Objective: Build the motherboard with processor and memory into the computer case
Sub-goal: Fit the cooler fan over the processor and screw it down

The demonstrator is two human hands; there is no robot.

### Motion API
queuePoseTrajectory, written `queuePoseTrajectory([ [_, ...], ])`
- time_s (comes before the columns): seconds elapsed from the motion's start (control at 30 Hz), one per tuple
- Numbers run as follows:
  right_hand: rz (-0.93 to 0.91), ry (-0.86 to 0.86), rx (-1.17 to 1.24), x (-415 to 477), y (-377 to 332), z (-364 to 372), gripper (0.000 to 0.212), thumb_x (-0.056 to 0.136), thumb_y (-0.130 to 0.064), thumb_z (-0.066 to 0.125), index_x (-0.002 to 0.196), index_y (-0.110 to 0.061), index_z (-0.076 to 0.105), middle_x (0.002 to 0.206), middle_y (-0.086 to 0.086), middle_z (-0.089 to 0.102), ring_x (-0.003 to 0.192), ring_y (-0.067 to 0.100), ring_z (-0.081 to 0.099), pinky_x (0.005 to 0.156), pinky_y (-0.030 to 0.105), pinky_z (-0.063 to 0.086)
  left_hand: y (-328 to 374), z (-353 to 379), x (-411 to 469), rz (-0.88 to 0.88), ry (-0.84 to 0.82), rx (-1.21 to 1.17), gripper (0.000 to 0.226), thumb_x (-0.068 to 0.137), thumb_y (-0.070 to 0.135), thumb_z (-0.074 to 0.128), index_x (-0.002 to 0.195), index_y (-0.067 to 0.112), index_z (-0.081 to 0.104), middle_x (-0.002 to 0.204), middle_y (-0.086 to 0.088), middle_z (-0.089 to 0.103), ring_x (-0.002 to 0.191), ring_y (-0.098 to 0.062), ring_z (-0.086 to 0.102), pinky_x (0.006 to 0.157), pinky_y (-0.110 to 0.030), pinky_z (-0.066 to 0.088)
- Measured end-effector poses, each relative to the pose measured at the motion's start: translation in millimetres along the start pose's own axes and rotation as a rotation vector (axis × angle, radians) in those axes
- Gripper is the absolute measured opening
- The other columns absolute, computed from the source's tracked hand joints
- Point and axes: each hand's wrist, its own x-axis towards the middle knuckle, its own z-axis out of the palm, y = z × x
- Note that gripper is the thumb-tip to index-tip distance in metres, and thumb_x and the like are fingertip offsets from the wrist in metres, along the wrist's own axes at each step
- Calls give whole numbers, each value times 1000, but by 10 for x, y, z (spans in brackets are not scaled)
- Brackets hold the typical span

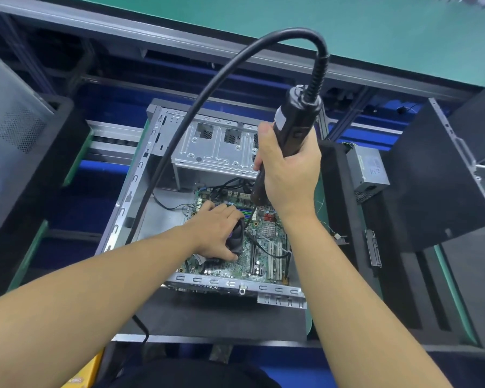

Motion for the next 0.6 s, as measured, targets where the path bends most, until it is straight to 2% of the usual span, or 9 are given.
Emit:
queuePoseTrajectory([
  [0.13,7,-29,36,0,-16,-12,16,88,-34,68,86,-27,55,69,24,55,59,42,51,54,43,48,-2,-10,-10,-1,-1,2,103,59,84,49,138,21,31,130,7,44,119,-15,42,104,-40,24],
  [0.2,19,-49,49,4,-29,-14,15,88,-34,68,88,-27,55,69,19,54,59,41,51,53,45,48,1,-21,-14,-2,-7,-3,102,60,83,49,139,21,30,131,7,43,120,-15,42,104,-40,23],
  [0.3,32,-101,119,9,-47,-13,13,89,-36,62,93,-26,55,71,-3,56,56,27,50,53,39,48,-3,-40,-19,0,-15,-7,102,61,82,51,140,21,30,132,6,43,121,-16,41,105,-41,23],
  [0.33,40,-120,155,6,-45,-9,15,89,-37,57,94,-24,54,72,-5,56,55,23,49,52,36,46,-2,-45,-18,2,-17,-5,102,61,82,51,140,21,29,132,6,42,121,-16,41,105,-40,23],
  [0.47,57,-155,229,-13,-30,-4,26,89,-41,47,101,-19,55,76,-5,56,57,21,48,52,34,43,1,-53,-19,4,-17,5,102,62,81,53,141,22,29,134,6,42,122,-16,41,104,-40,24],
  [0.6,40,-180,286,-18,-14,-14,31,89,-42,46,103,-16,54,81,0,55,58,21,48,53,31,43,0,-49,-20,-1,-28,-10,103,61,81,52,141,22,28,134,6,42,123,-16,40,105,-40,23],
])
